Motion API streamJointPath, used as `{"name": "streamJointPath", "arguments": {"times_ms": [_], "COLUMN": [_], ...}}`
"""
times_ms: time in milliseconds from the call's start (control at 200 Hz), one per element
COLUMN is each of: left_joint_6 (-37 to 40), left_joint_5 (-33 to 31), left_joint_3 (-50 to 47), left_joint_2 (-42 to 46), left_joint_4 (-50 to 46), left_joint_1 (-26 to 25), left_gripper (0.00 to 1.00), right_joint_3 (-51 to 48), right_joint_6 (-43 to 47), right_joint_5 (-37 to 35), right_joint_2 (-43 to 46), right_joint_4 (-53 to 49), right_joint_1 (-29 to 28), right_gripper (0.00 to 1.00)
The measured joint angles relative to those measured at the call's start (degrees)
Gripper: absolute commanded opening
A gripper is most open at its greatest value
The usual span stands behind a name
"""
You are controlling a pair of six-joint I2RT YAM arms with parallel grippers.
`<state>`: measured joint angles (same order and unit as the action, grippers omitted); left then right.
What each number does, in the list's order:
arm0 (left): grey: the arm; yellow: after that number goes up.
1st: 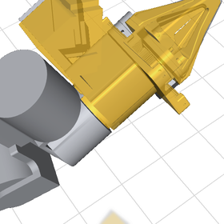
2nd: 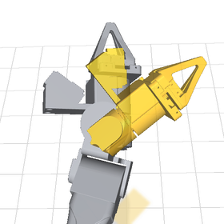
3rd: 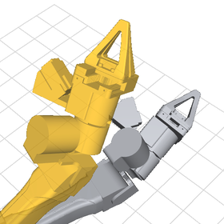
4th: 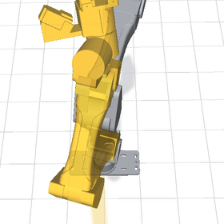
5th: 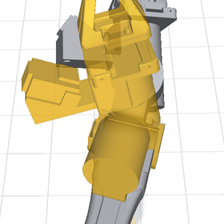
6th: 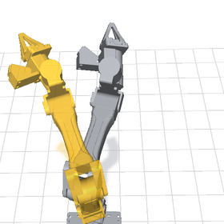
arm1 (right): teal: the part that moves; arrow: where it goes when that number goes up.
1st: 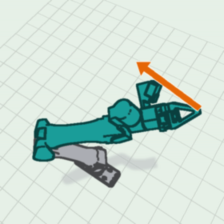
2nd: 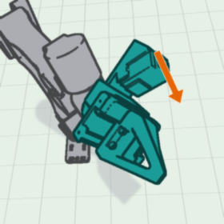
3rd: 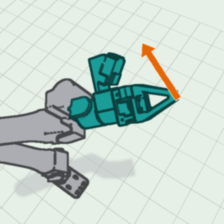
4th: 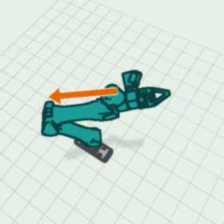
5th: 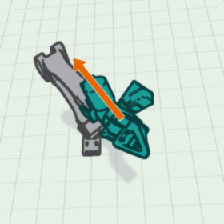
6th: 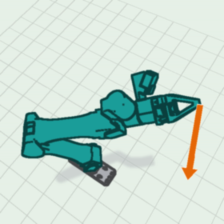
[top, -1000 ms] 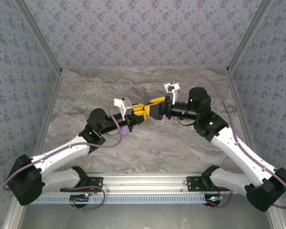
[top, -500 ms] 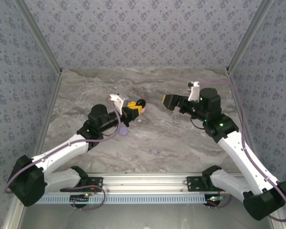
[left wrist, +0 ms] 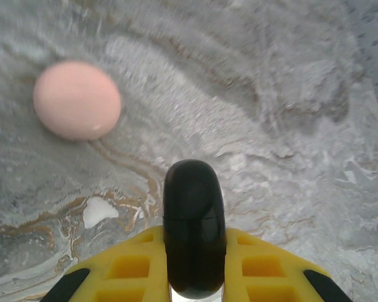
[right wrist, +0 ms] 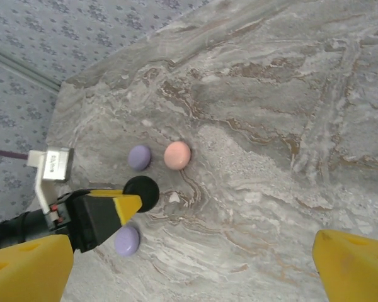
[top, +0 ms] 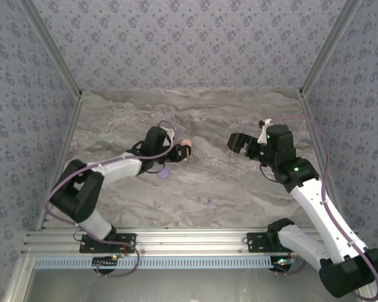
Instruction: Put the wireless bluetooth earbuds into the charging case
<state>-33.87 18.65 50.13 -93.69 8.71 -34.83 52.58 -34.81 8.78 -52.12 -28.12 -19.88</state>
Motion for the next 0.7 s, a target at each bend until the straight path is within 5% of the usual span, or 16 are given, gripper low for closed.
{"name": "streamJointPath", "arguments": {"times_ms": [295,515,700], "left_joint_6": [-5.51,-6.99,-6.01], "left_joint_5": [0.81,0.81,-0.46], "left_joint_3": [2.78,2.78,3.06], "left_joint_2": [-6.95,-7.78,-7.76], "left_joint_4": [-4.11,-5.55,-8.26], "left_joint_1": [-1.66,-1.70,-1.64], "left_gripper": [0.02,0.34,0.47], "right_joint_3": [-0.33,-0.98,-1.05], "right_joint_6": [-0.15,-0.17,-0.13], "right_joint_5": [-0.42,-0.46,-0.42], "right_joint_2": [0.09,0.11,0.11], "right_joint_4": [-0.76,-0.90,-0.94], "right_joint_1": [1.01,1.16,1.16], "right_gripper": [1.00,1.00,1.00]}}
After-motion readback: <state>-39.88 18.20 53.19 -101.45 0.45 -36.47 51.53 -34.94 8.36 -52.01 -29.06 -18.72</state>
